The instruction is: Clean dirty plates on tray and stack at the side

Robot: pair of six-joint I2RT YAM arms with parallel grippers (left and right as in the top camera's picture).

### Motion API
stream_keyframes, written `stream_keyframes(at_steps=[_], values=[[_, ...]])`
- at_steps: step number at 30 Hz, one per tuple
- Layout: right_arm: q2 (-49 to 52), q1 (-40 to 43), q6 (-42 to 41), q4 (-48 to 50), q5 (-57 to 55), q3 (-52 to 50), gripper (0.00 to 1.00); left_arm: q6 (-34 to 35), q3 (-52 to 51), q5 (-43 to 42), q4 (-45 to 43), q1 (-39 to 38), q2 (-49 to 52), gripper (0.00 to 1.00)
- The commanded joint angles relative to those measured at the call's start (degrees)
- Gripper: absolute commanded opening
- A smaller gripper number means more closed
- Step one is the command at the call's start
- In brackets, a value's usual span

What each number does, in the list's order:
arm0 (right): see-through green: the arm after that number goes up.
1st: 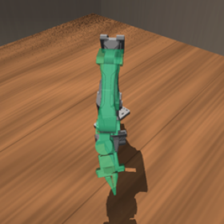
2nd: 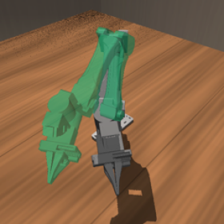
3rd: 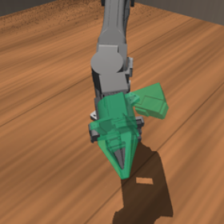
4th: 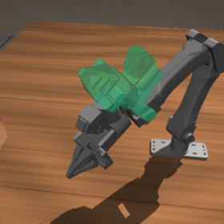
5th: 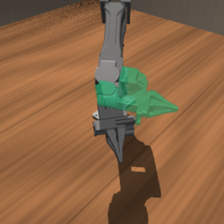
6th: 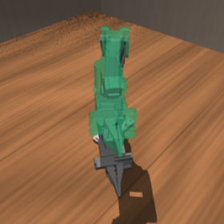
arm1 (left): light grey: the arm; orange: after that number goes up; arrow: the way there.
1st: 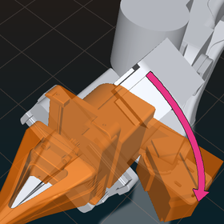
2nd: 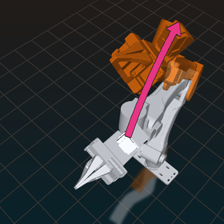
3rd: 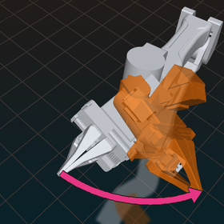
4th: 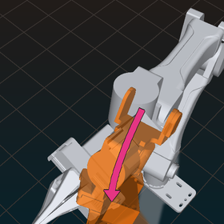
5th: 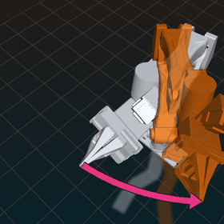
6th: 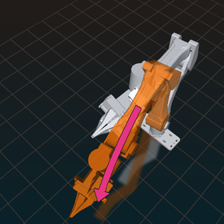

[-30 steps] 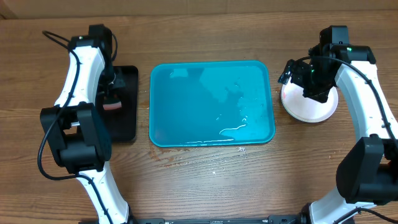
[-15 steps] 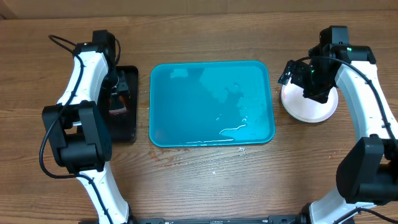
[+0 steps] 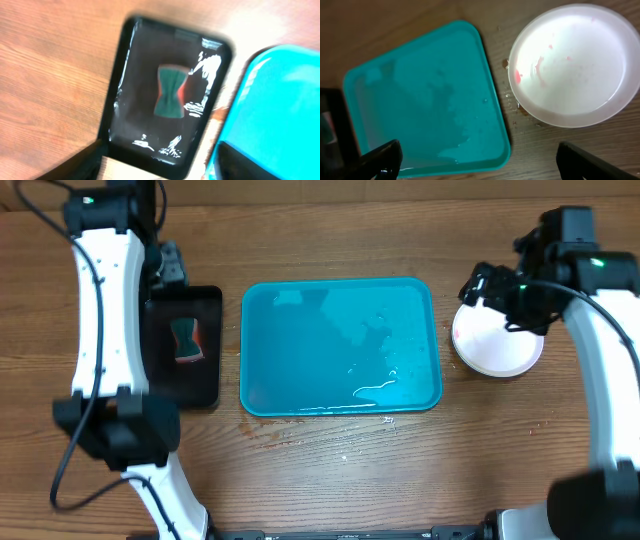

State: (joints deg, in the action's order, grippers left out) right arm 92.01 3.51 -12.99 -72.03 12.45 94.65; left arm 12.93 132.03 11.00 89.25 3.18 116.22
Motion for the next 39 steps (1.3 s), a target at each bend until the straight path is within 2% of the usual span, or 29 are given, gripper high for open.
stream_keyframes(at_steps=[1, 6, 14, 18, 21, 29, 31, 34, 39], values=[[-6.4, -0.1, 1.3, -1.2, -0.4, 2.2, 1.00, 0.3, 3.5, -0.5, 0.6, -2.0, -7.1, 1.00], [-14.4, -0.1, 1.3, -4.4, -0.4, 2.2, 1.00, 0.3, 3.5, -0.5, 0.7, -3.2, -11.5, 1.00], [-27.1, -0.1, 1.3, -11.4, -3.9, 2.2, 1.00, 0.3, 3.4, -0.5, 0.7, -3.2, -11.3, 1.00], [-32.3, -0.1, 0.8, -14.2, 2.2, 2.2, 1.00, 0.3, 3.4, -0.5, 0.7, -3.2, -11.3, 1.00], [-34.0, -0.1, 0.8, -14.3, 6.1, 2.2, 1.00, 0.3, 3.4, -0.5, 0.7, -3.2, -11.3, 1.00], [-34.7, -0.1, 1.3, -15.8, 3.5, 2.1, 1.00, 0.3, 3.4, -0.5, 0.7, -3.2, -11.3, 1.00], [-34.8, -0.3, 2.9, -14.1, 2.6, 1.0, 1.00, 0.3, 3.4, -0.5, 0.7, -3.2, -11.3, 1.00], [-35.8, -0.3, 6.7, -6.3, 2.6, -3.4, 1.00, 0.3, 3.4, -0.5, 0.7, -3.2, -11.3, 1.00], [-45.5, -0.3, 9.0, 14.4, 3.1, -21.5, 1.00, 0.3, 3.4, -0.5, 0.7, -3.2, -11.3, 1.00]])
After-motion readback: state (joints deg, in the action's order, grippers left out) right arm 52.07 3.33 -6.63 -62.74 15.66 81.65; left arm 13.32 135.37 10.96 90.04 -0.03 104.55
